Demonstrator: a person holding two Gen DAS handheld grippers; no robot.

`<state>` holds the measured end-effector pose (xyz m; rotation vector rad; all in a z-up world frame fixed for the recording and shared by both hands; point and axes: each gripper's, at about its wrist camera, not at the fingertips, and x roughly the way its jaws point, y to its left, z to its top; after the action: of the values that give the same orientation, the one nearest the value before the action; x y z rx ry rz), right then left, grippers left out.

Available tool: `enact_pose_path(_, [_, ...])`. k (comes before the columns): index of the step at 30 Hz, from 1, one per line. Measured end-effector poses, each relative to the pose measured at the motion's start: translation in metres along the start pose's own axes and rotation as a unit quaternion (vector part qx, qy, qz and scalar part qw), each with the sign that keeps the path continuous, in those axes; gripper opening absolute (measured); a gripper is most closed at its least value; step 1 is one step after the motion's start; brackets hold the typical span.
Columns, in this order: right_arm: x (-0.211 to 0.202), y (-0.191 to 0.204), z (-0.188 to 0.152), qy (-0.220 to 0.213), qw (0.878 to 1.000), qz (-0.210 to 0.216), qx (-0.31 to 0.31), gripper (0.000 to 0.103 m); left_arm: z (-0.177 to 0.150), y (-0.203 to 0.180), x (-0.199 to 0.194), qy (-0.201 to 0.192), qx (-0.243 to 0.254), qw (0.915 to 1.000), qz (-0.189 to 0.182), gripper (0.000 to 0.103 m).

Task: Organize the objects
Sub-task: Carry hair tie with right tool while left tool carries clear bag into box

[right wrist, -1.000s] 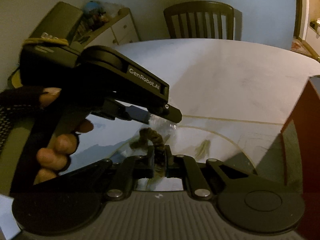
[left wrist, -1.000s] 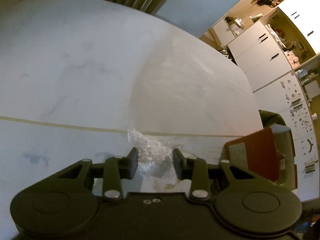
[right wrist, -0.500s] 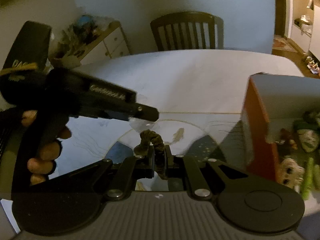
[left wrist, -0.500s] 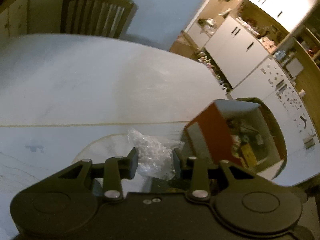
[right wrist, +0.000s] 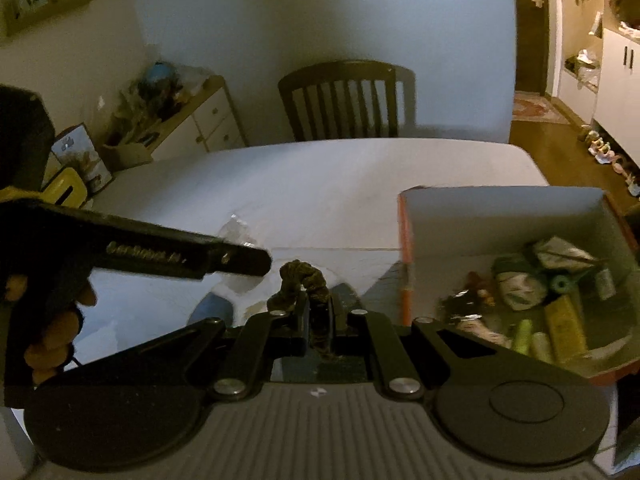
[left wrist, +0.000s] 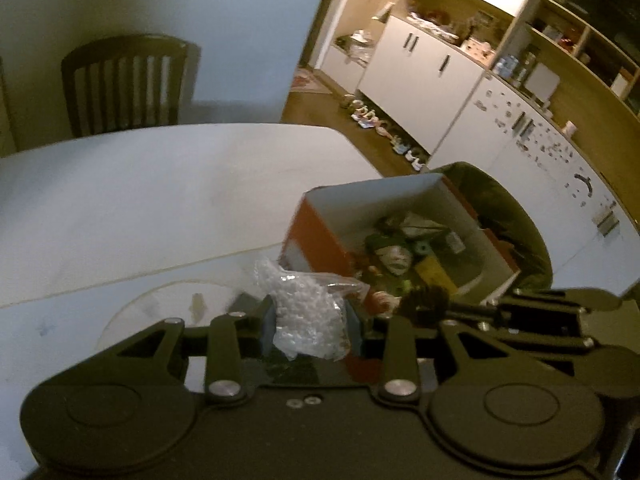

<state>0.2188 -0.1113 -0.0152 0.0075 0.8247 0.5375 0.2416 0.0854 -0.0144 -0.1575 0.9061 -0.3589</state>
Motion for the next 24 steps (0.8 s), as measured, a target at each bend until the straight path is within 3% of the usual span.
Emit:
enact_pose_path(13, [-0.046,-0.075,0.005,-0.029,0.999,-0.025,0.007,0.008,0.006,-0.083,0.025,0.002,0.063,0.9980,0.007,0.035])
enact_pose_path(24, [-0.055,-0.138,0.003,-0.030,0.999,-0.043,0.014,0.008,0.012,-0.127,0.064,0.029,0.086,0.9956,0.023,0.036])
